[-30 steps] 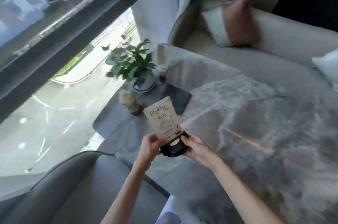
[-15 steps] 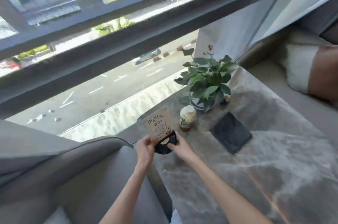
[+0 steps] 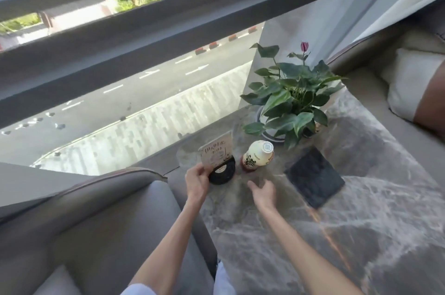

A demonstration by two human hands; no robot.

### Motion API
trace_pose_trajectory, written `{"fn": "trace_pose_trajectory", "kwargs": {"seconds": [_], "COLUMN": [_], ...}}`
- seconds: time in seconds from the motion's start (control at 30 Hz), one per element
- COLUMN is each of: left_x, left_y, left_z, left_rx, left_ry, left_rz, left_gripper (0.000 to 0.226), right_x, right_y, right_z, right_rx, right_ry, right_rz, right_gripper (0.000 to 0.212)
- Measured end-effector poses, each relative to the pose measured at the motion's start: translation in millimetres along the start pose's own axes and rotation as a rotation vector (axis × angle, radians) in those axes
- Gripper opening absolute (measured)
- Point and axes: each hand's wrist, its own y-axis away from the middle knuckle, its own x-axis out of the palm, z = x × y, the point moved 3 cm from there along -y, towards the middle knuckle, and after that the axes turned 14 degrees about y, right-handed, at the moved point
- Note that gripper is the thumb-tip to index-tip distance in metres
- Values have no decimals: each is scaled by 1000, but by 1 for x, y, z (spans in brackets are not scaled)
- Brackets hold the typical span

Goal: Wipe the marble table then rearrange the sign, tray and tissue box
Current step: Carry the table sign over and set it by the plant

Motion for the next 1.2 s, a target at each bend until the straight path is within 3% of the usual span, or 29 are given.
{"fn": "trace_pose_trajectory", "kwargs": {"seconds": [0.1,0.23,0.4,0.6,0.83,0.93,1.2], "left_x": [4,13,19,50,103,112,113], "left_y": [-5,-5,-8,-10,-21,-22,-8], "left_z": [2,-4,0,-4,8,9,-3], "left_rx": [24,35,25,35,38,37,54], "left_ry": [-17,24,74,134,79,70,85], "left_rz": [10,22,35,101,132,107,77], "left_gripper": [19,17,17,21,17,26,32], "right_x": [-9,9,-10,-41,-71,-76,-76], "right_y": [-11,-58,-42,-19,-6,-9,-14], "right_z": [7,8,29,-6,-69,-84,-90], "right_rx": [-157,-258,-238,-229,-166,-148,-185], "right_ry": [-114,-205,-206,-203,-171,-190,-160], "right_rz": [-6,-2,-99,-167,-203,-197,-165], "right_gripper": [89,107,75,53,42,43,46]}}
